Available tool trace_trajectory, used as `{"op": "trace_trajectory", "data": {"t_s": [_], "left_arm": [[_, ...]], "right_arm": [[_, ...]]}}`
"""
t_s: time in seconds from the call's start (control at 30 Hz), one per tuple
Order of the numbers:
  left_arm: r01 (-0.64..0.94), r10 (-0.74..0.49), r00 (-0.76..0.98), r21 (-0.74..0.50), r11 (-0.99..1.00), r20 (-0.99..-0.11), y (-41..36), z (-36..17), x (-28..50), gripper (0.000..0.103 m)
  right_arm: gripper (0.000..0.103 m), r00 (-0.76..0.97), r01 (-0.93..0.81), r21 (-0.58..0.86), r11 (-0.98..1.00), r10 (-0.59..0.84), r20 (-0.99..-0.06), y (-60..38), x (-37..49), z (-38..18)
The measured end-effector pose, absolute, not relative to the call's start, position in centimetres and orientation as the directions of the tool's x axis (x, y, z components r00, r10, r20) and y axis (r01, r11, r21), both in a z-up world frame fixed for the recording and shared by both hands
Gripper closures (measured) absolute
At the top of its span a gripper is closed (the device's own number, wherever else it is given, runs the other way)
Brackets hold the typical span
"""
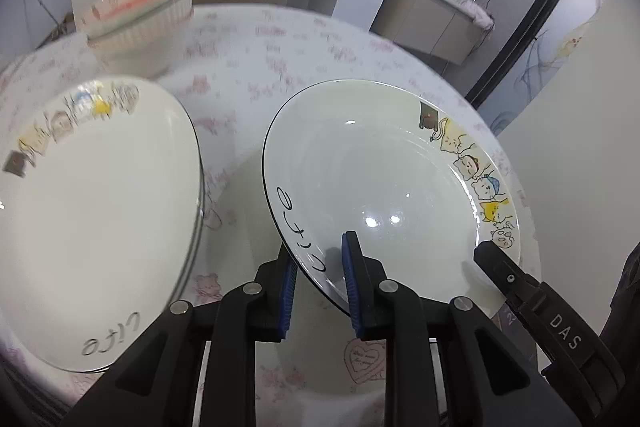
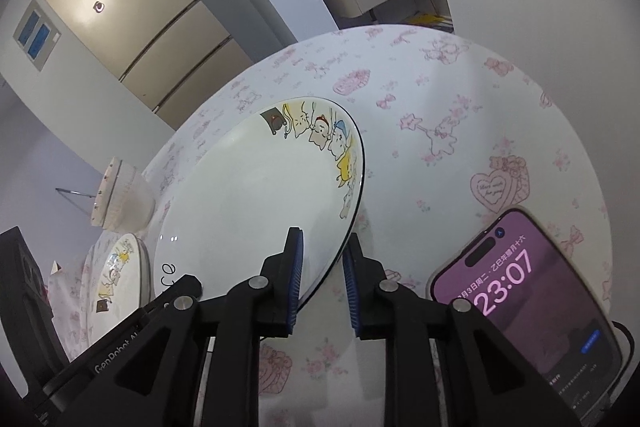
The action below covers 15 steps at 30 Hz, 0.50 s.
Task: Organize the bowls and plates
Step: 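Lift the deep cartoon plate off the table with both grippers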
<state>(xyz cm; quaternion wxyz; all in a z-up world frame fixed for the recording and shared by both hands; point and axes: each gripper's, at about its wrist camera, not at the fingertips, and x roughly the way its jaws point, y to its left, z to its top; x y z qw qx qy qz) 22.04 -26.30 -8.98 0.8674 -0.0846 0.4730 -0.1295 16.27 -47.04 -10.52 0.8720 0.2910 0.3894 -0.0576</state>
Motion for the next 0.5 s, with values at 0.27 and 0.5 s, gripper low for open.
{"op": "trace_trajectory", "data": {"t_s": [0.27,0.5], "left_arm": [[0.148,-0.349,0.584,-0.327,0.933,-0.733,-23.8,-4.6,19.8,0.079],[0.13,-0.335,0.653,-0.336,0.933,-0.679,-19.8,-0.9,18.0,0.079]], "right_arm": [[0.084,0.739,0.267,0.468,0.842,0.132,-0.66,-45.7,15.1,-6.5],[0.084,0.779,0.193,0.444,0.875,0.137,-0.611,-41.7,14.7,-2.8]]}}
